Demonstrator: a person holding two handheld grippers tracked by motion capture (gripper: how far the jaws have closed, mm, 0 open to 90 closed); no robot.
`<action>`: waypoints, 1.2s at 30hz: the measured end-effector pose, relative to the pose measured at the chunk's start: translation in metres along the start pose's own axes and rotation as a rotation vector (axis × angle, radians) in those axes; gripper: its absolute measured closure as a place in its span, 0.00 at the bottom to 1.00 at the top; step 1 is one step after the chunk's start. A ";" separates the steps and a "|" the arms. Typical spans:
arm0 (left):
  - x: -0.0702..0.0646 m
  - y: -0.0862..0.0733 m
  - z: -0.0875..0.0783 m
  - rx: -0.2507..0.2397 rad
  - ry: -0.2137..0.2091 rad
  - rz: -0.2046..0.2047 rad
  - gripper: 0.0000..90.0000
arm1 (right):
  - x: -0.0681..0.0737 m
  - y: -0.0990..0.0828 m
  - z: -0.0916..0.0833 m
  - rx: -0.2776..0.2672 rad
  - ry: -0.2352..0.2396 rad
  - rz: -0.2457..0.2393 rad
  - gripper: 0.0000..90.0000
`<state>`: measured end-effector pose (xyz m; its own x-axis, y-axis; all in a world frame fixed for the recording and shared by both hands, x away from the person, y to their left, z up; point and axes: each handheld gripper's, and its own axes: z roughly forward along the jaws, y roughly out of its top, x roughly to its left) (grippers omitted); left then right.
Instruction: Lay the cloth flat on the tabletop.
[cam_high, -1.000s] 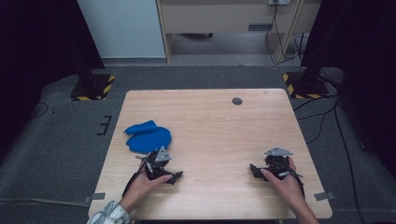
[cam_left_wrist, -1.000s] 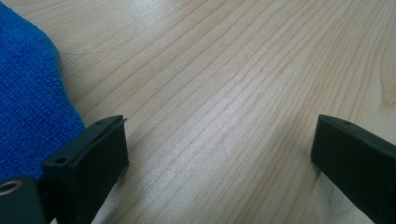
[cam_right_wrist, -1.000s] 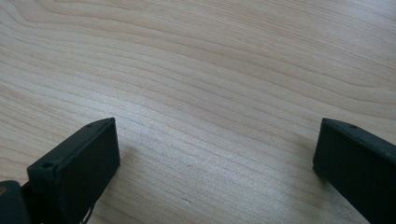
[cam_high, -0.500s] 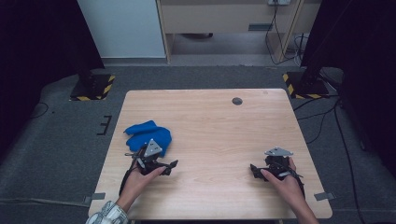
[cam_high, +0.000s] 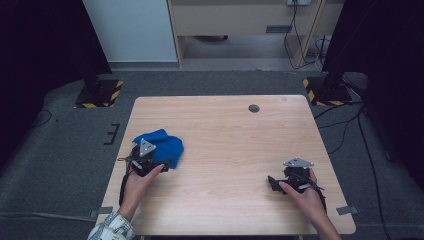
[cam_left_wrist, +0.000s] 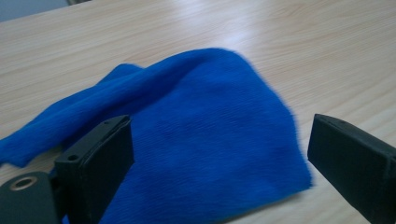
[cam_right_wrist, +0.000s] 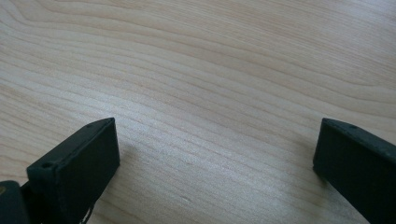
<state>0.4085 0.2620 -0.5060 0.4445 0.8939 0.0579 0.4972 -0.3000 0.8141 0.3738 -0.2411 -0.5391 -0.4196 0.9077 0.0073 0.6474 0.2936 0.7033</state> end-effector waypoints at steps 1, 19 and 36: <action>0.003 -0.001 0.002 0.008 0.014 0.002 0.07 | 0.000 0.000 0.000 0.000 0.000 0.000 0.01; 0.023 -0.011 0.033 0.123 0.020 -0.062 0.14 | 0.000 0.000 0.000 0.000 0.000 -0.001 0.01; 0.035 -0.011 0.028 0.088 0.078 -0.098 0.81 | 0.000 0.000 0.000 0.000 0.001 -0.001 0.01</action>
<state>0.4393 0.2873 -0.5288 0.3330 0.9425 0.0281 0.6002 -0.2348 0.7646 0.3738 -0.2412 -0.5391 -0.4205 0.9073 0.0072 0.6471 0.2943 0.7034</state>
